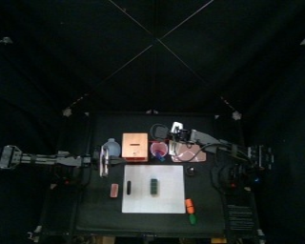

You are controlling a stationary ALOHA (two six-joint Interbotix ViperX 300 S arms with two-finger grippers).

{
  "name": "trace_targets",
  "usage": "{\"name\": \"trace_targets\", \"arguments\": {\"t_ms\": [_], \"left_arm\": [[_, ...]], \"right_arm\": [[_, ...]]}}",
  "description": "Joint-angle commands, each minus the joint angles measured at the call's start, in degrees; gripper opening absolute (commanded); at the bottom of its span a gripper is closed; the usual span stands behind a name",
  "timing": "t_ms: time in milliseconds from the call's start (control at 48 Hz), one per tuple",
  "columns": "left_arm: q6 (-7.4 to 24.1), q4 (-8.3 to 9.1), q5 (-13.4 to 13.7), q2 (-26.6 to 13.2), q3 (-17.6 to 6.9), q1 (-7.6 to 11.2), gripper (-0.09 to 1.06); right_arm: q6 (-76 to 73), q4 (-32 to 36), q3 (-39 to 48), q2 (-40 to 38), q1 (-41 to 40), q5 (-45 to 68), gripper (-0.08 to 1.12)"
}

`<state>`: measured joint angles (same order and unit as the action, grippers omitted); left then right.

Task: Cut the sushi into 4 pieces with the knife
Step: Grasp knife edge with left hand

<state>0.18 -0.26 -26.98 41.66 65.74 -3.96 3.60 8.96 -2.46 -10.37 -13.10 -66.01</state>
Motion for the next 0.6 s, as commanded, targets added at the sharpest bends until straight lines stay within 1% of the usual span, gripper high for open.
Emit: {"name": "trace_targets", "arguments": {"t_ms": [21, 62, 146, 229, 333, 354, 500, 604], "left_arm": [[0.0, -0.44, -1.8, 0.0, -0.7, -0.88, 0.10], [0.0, -0.62, -2.3, 0.0, -0.6, -1.05, 0.12], [0.2, -0.70, -3.6, 0.0, -0.5, -1.67, 0.23], [0.0, -0.62, -4.5, 0.0, -0.7, -2.11, 0.36], [-0.6, -0.79, -4.4, -0.2, -0.8, -1.93, 0.53], [-0.8, -1.05, -4.3, -0.2, -0.8, -1.76, 0.58], [-1.6, -3.69, -4.2, -0.4, -1.1, -0.97, 0.83], [-1.5, -4.22, -4.2, -1.2, -1.1, -0.26, 0.96]], "right_arm": [[-0.4, 0.4, 2.4, -5.7, 2.6, 4.6, 0.15], [-0.6, 0.0, 4.4, -7.2, 3.5, 7.0, 0.15], [-0.7, -0.4, 9.6, -10.4, 5.2, 12.8, 0.15], [-0.7, -0.7, 16.7, -13.6, 6.9, 22.0, 0.15], [-0.7, -0.8, 24.5, -17.1, 7.9, 34.0, 0.15], [-0.7, -0.8, 26.1, -17.7, 7.8, 36.6, 0.15], [-0.6, -2.6, 37.9, -22.1, 7.7, 56.1, 0.14], [-0.7, -3.6, 44.8, -23.6, 7.6, 66.4, 0.14]]}}
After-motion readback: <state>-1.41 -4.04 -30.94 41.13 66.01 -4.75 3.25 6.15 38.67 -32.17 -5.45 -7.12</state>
